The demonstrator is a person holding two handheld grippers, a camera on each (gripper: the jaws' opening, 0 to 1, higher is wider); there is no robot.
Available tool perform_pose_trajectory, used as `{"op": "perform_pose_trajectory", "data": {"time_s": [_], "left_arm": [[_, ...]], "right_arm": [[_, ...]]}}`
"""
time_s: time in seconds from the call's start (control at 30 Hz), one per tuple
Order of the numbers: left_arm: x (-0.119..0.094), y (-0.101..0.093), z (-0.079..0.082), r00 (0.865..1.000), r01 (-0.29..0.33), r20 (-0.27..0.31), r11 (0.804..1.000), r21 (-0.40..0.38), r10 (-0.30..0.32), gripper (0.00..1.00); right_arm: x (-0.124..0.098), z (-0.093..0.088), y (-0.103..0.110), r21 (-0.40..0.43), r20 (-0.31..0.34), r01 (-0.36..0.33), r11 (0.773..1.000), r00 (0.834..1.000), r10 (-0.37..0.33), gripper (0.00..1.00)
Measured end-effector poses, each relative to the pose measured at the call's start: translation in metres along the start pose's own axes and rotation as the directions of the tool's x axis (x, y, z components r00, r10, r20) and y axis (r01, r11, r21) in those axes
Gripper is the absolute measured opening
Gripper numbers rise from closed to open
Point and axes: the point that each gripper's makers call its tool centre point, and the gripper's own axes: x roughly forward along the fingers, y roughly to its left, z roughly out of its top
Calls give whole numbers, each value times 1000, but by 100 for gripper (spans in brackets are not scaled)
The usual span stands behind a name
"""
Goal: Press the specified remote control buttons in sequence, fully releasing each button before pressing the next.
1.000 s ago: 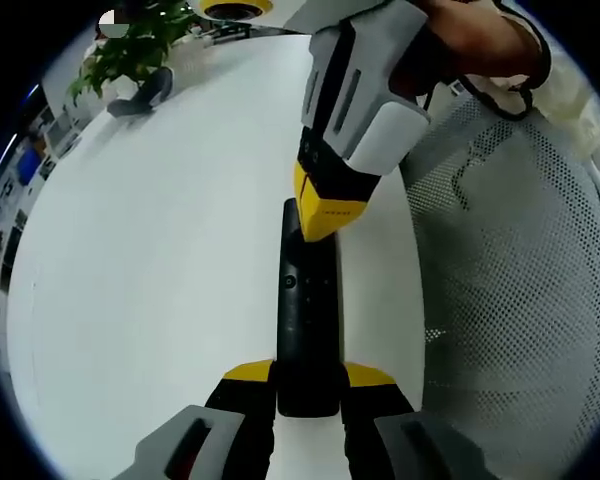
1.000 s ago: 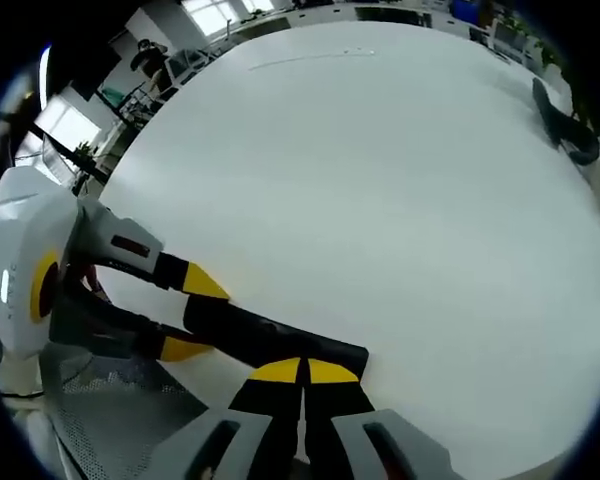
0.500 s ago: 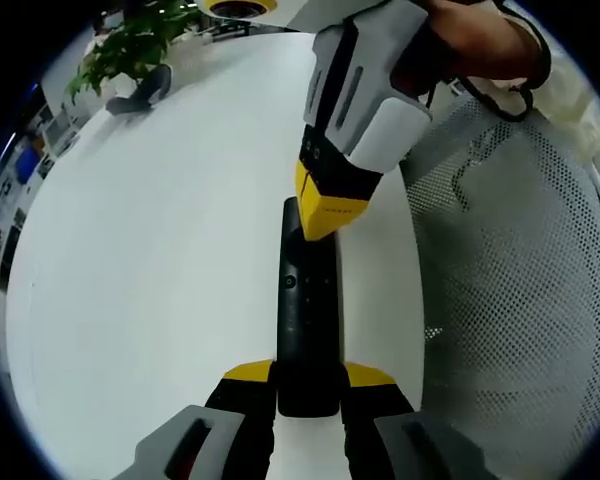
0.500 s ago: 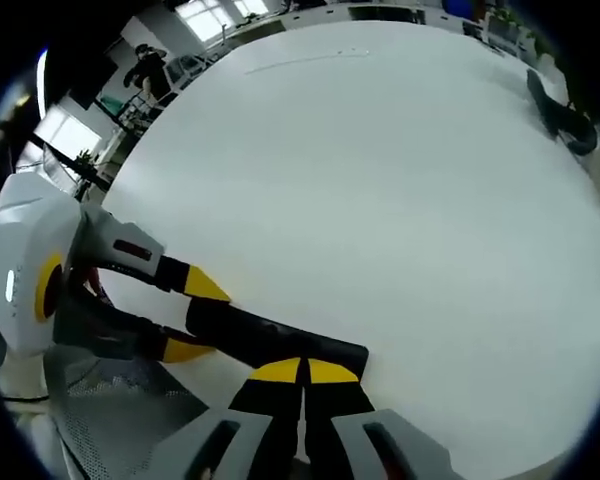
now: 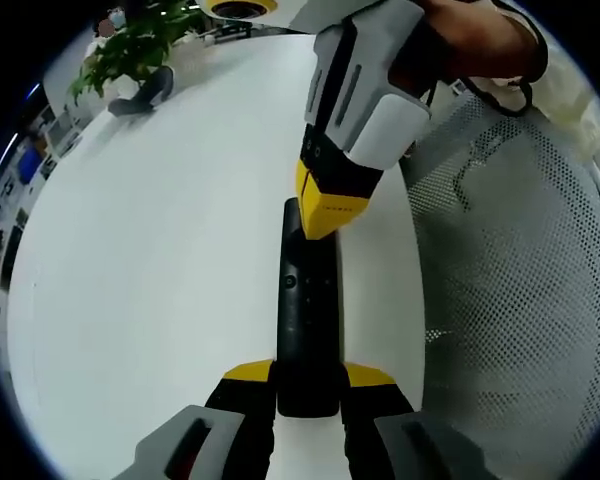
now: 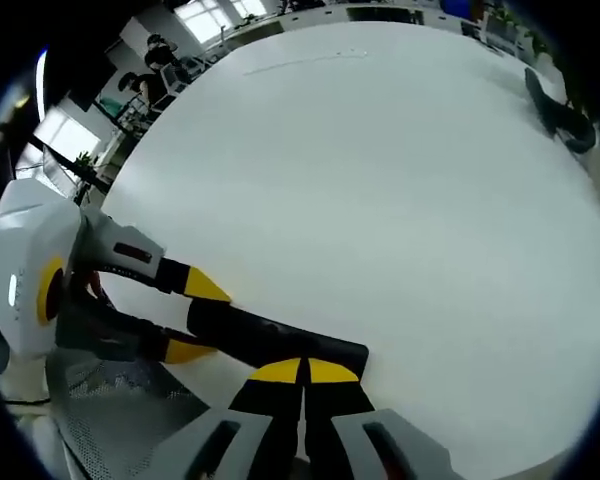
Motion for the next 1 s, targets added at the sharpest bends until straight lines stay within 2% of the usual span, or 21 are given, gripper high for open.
{"op": "perform_pose_trajectory", "data": {"time_s": [0.37,0.57,1.0], "left_arm": [[0,0,0,1000,-2,0,1000,-2,2,24],[0,0,0,1000,0,-8,1000,1,0,24],[0,0,0,1000,1,-15,1000,3,-1,24]], "right_arm": [[-1,14,3,-39,19,9,999,1000,-9,0],[-1,19,-2,-21,24,5,1000,1000,-5,0],[6,13,1,-32,-21,-4,999,1000,3,0]]}}
